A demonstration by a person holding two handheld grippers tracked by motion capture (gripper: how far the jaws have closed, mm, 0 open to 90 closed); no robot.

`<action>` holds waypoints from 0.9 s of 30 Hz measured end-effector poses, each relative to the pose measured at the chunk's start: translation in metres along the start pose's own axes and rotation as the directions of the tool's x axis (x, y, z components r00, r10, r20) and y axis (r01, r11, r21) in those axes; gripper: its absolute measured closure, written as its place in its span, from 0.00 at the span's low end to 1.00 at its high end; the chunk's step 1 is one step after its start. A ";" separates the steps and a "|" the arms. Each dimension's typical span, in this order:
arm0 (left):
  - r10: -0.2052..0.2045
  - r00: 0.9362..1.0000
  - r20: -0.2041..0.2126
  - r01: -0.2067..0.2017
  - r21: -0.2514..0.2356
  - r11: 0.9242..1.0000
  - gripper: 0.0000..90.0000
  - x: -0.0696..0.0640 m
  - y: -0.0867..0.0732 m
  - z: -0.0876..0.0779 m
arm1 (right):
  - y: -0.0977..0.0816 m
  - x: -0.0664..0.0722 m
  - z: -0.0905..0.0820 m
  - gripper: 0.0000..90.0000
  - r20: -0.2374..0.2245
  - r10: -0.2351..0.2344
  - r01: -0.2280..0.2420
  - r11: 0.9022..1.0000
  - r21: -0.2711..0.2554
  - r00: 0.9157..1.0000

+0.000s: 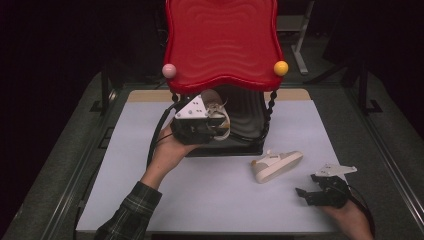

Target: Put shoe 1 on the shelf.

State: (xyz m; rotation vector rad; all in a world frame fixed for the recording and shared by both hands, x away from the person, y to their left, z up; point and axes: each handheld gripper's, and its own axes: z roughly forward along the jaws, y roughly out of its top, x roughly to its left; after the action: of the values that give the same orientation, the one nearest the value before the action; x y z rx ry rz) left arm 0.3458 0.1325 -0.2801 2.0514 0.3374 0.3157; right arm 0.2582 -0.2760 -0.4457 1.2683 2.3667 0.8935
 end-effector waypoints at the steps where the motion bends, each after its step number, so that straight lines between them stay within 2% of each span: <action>1: -0.016 1.000 0.006 0.016 -0.002 1.000 0.74 -0.001 -0.001 -0.003 | 0.001 0.000 -0.003 0.58 -0.002 0.007 -0.007 1.000 0.010 1.000; 3: -0.040 0.999 0.022 0.040 0.004 0.999 0.77 -0.003 -0.003 -0.007 | 0.003 0.000 -0.007 0.74 -0.027 0.022 -0.022 1.000 0.021 0.999; 5: -0.054 0.998 0.032 0.054 0.004 0.999 0.81 -0.004 -0.006 -0.010 | 0.006 0.001 -0.011 0.88 -0.056 0.021 -0.021 1.000 0.010 0.998; 8: -0.071 0.997 0.029 0.071 0.014 0.997 0.93 -0.003 -0.012 -0.012 | 0.015 0.004 -0.015 0.99 -0.095 0.011 -0.013 1.000 -0.023 0.995; 9: -0.075 0.997 0.029 0.074 0.020 0.997 0.99 -0.002 -0.014 -0.013 | 0.020 0.005 -0.016 0.99 -0.114 0.007 -0.011 0.999 -0.037 0.993; 10: -0.081 0.996 0.025 0.080 0.027 0.996 1.00 -0.001 -0.016 -0.013 | 0.023 0.006 -0.016 0.99 -0.125 0.004 -0.010 0.999 -0.047 0.992; 16: -0.103 0.994 -0.023 0.104 0.051 0.993 1.00 0.003 -0.033 -0.011 | 0.060 0.013 -0.013 0.99 -0.215 -0.030 0.001 0.991 -0.131 0.976; 19: -0.114 0.992 -0.046 0.117 0.062 0.991 1.00 0.005 -0.039 -0.012 | 0.084 0.019 -0.010 0.99 -0.228 -0.071 0.033 0.985 -0.170 0.971; 23: -0.136 0.989 -0.058 0.141 0.081 0.987 1.00 0.009 -0.051 -0.007 | 0.114 0.027 -0.002 0.99 -0.265 -0.124 0.065 0.973 -0.221 0.956; 27: -0.167 0.984 -0.064 0.172 0.094 0.981 1.00 0.013 -0.061 0.000 | 0.140 0.037 0.012 1.00 -0.285 -0.177 0.106 0.964 -0.245 0.942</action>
State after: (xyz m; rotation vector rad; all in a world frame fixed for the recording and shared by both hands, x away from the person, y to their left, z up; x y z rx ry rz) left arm 0.3516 0.1660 -0.3325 2.0970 0.5693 0.2565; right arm 0.3325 -0.1835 -0.3628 0.9115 2.4544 1.3514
